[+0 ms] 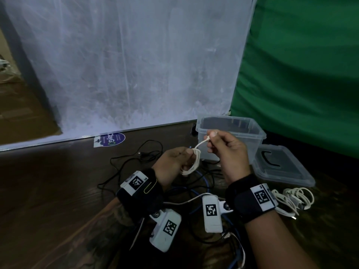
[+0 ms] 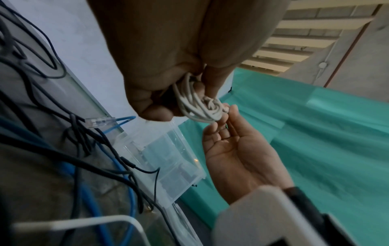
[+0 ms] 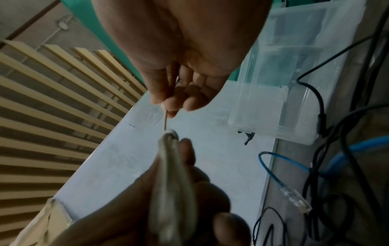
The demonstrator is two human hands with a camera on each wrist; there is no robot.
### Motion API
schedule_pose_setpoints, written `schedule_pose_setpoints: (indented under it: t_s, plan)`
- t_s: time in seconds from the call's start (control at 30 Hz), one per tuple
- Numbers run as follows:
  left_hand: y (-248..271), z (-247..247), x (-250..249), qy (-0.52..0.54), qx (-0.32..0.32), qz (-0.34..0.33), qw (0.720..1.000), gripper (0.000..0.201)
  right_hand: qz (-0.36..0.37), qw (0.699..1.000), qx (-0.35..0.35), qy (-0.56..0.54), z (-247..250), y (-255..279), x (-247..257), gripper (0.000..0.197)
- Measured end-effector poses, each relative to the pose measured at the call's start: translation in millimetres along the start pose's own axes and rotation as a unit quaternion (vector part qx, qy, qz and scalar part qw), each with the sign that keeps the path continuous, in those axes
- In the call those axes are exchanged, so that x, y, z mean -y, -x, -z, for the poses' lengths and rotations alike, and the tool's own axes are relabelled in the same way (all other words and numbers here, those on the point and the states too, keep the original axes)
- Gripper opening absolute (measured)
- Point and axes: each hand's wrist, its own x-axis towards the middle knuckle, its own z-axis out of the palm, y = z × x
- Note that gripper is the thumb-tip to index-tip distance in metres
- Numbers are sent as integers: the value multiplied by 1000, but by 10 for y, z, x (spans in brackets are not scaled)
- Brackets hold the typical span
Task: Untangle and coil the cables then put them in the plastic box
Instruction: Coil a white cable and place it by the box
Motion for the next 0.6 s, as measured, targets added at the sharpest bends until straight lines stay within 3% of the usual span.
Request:
schedule_pose_setpoints:
  t_s: [0.17,0.23,0.3,0.43,0.5,0.6]
  plan:
    - [-15,30,-46,130,-57,9,990,21,-23,994,86,69,84,-36,-82,20]
    - [-5,11,-53,160,-57,14,985,25,-46,984,127,113,40,5,-125,22]
    - [6,16,-42,155,-60,14,986,35,-80,981,140,105,-15,34,-133,18]
    - [8,34,-36,130,-102,5,986,26,-171,975,139,13,-41,62,-79,15]
    - [22,18,-37,106,-107,-8,989,24,-166,973,160,28,-38,86,-78,22]
    - [40,9,-35,66,-103,-20,992,22,-162,971,170,44,-16,101,-89,16]
